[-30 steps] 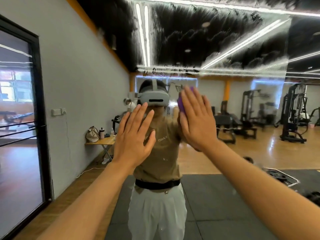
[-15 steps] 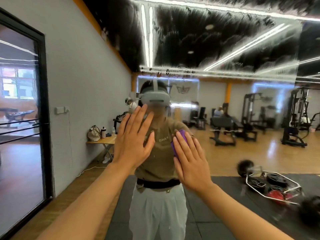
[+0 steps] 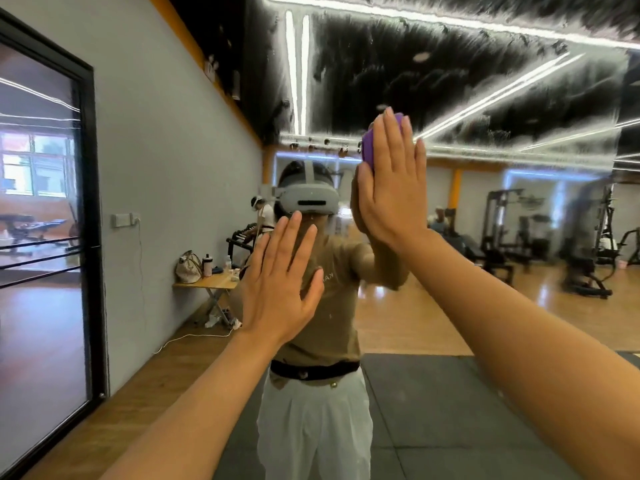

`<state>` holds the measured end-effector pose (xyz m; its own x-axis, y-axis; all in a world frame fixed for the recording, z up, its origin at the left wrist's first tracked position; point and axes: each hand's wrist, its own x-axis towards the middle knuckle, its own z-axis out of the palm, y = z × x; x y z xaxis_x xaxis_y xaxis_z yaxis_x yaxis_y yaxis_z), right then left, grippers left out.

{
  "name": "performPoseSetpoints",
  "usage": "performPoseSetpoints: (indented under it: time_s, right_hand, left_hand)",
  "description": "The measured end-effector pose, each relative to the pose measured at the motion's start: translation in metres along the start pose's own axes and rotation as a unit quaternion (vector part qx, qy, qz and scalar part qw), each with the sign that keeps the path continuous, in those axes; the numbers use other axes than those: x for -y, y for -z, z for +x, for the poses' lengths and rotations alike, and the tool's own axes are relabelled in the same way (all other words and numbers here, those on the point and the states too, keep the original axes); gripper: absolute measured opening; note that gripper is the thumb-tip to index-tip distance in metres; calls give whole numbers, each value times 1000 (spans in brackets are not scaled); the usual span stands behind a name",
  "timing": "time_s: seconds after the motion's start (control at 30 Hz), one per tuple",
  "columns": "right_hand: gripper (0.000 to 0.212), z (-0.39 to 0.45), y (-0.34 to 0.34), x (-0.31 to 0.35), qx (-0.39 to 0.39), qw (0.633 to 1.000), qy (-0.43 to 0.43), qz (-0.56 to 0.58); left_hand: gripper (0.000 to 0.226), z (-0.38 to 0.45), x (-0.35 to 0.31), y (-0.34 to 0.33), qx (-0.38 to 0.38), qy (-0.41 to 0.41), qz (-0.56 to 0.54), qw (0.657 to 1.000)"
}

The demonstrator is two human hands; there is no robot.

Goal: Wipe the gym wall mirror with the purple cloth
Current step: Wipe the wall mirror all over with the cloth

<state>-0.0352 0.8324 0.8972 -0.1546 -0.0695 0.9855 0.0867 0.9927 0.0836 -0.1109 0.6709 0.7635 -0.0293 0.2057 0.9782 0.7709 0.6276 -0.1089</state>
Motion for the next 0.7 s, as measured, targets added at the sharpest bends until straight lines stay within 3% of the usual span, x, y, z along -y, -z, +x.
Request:
performPoseSetpoints:
  time_s: [0.1, 0.4, 0.57, 0.7]
  right_hand:
    - [61, -12, -6, 13, -15, 1000, -19, 5]
    - [62, -168, -23, 26, 77, 988, 126, -40]
    - [58, -145, -18, 20, 99, 978, 175, -48]
    - [59, -71, -20, 37, 59, 991, 113, -34]
  left_hand:
    - [64, -6, 3, -1, 0, 7, -4, 1000]
    - [63, -8, 13, 6, 15, -5, -38, 999]
    - [63, -10, 25, 11, 23, -24, -20, 999]
    - [66, -9, 36, 17, 20, -13, 3, 1000]
